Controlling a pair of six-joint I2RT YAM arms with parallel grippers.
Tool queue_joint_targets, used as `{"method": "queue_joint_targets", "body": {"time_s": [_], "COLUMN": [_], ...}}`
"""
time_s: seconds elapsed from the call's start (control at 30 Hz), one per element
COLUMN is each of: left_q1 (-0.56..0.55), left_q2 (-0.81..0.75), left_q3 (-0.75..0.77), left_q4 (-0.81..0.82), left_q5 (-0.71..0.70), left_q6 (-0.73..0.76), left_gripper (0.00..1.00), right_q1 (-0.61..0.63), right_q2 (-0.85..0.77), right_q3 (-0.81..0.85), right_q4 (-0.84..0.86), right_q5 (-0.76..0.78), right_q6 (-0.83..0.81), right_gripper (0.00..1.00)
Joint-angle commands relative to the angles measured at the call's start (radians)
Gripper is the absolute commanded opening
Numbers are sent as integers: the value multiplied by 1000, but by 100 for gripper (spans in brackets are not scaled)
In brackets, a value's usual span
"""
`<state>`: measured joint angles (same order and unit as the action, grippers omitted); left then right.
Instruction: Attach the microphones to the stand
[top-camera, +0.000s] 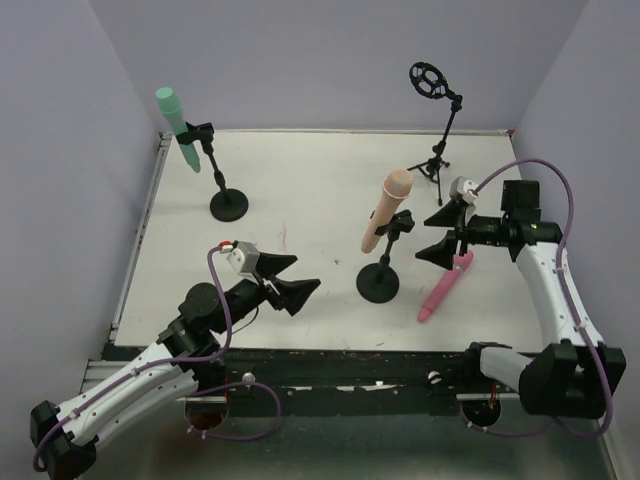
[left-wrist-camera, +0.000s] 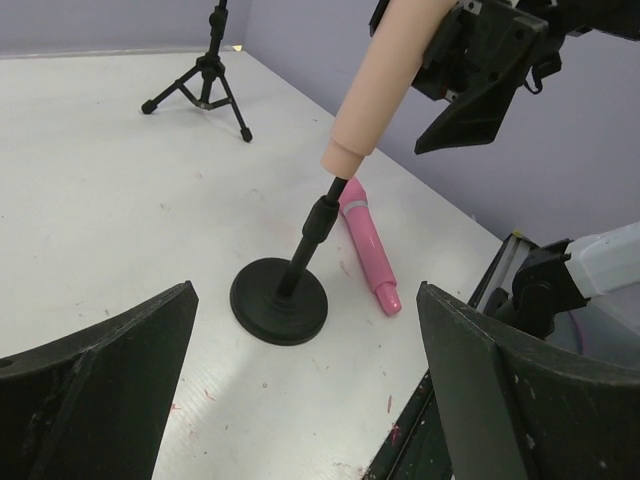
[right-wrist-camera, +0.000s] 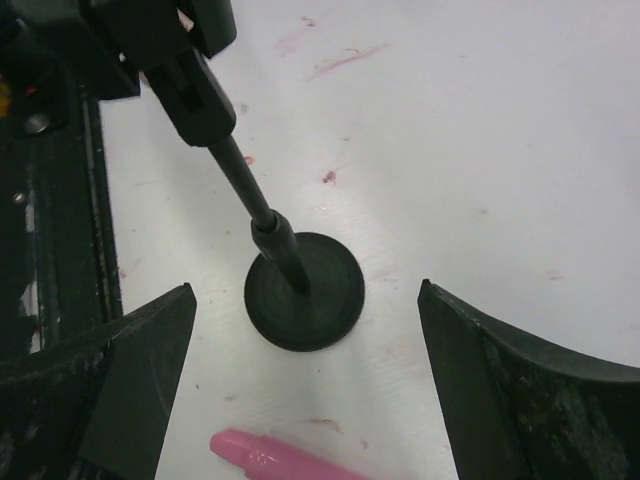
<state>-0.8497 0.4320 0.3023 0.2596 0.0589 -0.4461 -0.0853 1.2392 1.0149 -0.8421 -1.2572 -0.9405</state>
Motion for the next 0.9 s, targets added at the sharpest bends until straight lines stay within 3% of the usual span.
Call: {"method": "queue_joint_targets", "body": {"time_s": [0.0, 0.17, 0.23, 0.5, 0.67, 0.87], "left_q1": [4, 3, 3, 4, 5, 4], "left_q2": [-9, -26, -24, 24, 45, 50], "left_q3": [3, -15, -17, -8, 8, -5], "left_q4": [-16, -3, -13, 0, -17, 3], "left_q5": [28, 30, 29, 32, 41, 35], "left_q6": [0, -5, -8, -5, -16, -46], "left_gripper": [99, 99, 99, 99, 99, 99], "right_q1": [-5, -5, -7, 45, 206, 260], "right_q2": [-121, -214, -210, -149, -103, -26], "right_q3": [-23, -166, -176, -197, -179, -101], "right_q4": [343, 492, 470, 423, 465, 581], "right_q5": [230, 191, 193, -47, 39, 16], "right_q6": [429, 517, 494, 367, 365, 466], "right_gripper": [100, 100, 100, 100, 99, 95]}}
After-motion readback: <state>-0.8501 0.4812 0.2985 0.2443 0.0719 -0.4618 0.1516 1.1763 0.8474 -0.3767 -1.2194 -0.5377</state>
